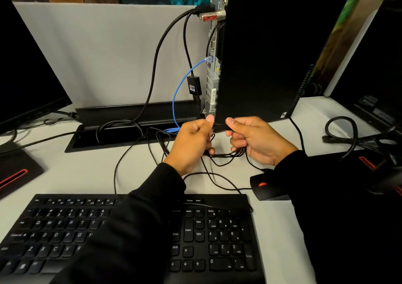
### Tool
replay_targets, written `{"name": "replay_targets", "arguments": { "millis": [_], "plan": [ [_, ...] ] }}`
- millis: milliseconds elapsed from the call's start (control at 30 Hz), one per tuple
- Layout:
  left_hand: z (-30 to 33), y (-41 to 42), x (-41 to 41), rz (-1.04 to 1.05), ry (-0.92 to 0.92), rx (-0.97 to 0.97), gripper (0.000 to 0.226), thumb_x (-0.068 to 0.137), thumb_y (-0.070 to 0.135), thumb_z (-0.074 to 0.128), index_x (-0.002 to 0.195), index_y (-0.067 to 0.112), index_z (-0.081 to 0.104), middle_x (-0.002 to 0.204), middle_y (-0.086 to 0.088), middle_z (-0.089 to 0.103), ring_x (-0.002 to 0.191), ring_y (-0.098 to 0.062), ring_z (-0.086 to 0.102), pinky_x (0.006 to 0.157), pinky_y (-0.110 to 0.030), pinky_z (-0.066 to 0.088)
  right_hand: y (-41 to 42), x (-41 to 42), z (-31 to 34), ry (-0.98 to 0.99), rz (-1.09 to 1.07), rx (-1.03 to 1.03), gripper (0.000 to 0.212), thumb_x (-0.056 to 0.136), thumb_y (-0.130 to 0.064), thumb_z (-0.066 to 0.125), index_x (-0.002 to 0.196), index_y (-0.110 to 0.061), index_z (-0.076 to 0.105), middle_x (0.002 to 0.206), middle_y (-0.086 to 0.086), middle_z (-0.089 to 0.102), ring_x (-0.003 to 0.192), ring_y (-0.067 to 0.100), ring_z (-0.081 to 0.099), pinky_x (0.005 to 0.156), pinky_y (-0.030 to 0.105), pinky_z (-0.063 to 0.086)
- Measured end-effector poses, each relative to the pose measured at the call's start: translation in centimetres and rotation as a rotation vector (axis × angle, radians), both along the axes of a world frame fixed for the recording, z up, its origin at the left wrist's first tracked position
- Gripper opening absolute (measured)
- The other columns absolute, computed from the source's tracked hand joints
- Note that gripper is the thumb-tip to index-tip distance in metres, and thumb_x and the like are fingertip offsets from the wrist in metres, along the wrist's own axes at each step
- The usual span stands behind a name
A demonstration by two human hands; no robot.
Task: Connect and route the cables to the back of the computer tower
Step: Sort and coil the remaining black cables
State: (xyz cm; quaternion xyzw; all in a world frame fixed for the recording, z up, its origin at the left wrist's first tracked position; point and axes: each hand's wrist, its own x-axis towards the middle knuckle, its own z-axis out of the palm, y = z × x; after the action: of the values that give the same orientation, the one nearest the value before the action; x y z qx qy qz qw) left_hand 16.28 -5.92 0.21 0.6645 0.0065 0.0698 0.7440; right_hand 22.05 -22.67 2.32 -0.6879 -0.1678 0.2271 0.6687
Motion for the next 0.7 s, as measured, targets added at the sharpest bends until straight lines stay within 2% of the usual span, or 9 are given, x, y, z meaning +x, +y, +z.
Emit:
{"name": "replay_targets", "arguments": {
  "millis": [133,267,400,500,567,600,667,700],
  "plan": [
    [-0.7,-0.4,0.1,0.016,-0.024,-0.045,0.033,0.110,0.027,0.041,0.088,0.005,0.052,0.058,0.007,0.029,0.051,-0.009,0.025,0.047,-0.023,0.034,0.0,-0.1,0.0,-0.030,-0.035,0.002,0.032,0.106,-0.025,0.052,0.089,-0.001,0.066,0.054,-0.005,0.035,0.051,0.010,0.033,0.059,0.029,0.048],
    [0.0,-1.2,0.0,0.124,0.056,-0.139,0.041,0.110,0.028,0.041,0.071,0.017,0.046,0.056,0.006,0.026,0.047,-0.009,0.022,0.042,-0.022,0.024,0.5,-0.5,0.2,-0.010,-0.007,0.066,0.030,0.107,-0.020,0.051,0.091,0.002,0.064,0.057,-0.003,0.034,0.052,0.010,0.034,0.056,0.029,0.051],
    [0.9,-1.9,0.2,0.147,0.054,-0.180,0.052,0.104,0.041,0.053,0.059,0.023,0.036,0.055,0.004,0.021,0.046,-0.011,0.018,0.041,-0.024,0.023,0.6,-0.7,0.7,-0.026,0.013,0.086,0.029,0.107,-0.020,0.050,0.095,0.005,0.061,0.056,-0.004,0.032,0.051,0.009,0.028,0.047,0.023,0.028],
    [1.0,-1.9,0.4,0.099,0.067,-0.166,0.054,0.100,0.038,0.062,0.049,0.026,0.050,0.048,0.008,0.034,0.045,-0.010,0.027,0.045,-0.025,0.035,0.1,-0.3,0.5,-0.160,0.022,-0.023,0.035,0.108,-0.021,0.050,0.100,0.012,0.059,0.060,-0.001,0.030,0.054,0.012,0.025,0.050,0.028,0.020],
    [0.8,-1.4,0.5,0.081,0.092,-0.204,0.043,0.099,0.032,0.065,0.062,0.011,0.058,0.053,0.003,0.043,0.044,-0.009,0.032,0.047,-0.026,0.040,0.0,-0.3,0.4,-0.247,0.020,-0.113,0.033,0.108,-0.022,0.049,0.097,0.005,0.063,0.062,0.000,0.030,0.054,0.012,0.026,0.049,0.028,0.022],
    [0.7,-1.1,0.6,0.068,0.092,-0.215,0.040,0.098,0.031,0.066,0.075,-0.001,0.060,0.060,-0.006,0.044,0.045,-0.009,0.033,0.047,-0.027,0.041,0.0,-0.3,0.4,-0.281,0.018,-0.151,0.031,0.108,-0.024,0.049,0.094,-0.001,0.065,0.062,0.000,0.031,0.053,0.012,0.028,0.049,0.027,0.024],
    [0.3,-0.6,0.8,0.071,0.073,-0.204,0.050,0.100,0.032,0.063,0.095,-0.018,0.057,0.084,-0.014,0.046,0.049,-0.012,0.032,0.046,-0.027,0.041,-0.1,-0.3,0.3,-0.350,0.017,-0.238,0.030,0.108,-0.026,0.049,0.089,-0.009,0.064,0.059,-0.007,0.038,0.052,0.009,0.033,0.049,0.026,0.032],
    [0.2,-0.6,0.9,0.084,0.067,-0.199,0.055,0.101,0.033,0.061,0.099,-0.022,0.054,0.092,-0.015,0.045,0.051,-0.012,0.031,0.046,-0.027,0.040,-0.1,-0.2,0.3,-0.392,0.015,-0.283,0.028,0.108,-0.027,0.049,0.092,-0.011,0.065,0.057,-0.012,0.043,0.052,0.008,0.036,0.050,0.026,0.035]
  ]
}}
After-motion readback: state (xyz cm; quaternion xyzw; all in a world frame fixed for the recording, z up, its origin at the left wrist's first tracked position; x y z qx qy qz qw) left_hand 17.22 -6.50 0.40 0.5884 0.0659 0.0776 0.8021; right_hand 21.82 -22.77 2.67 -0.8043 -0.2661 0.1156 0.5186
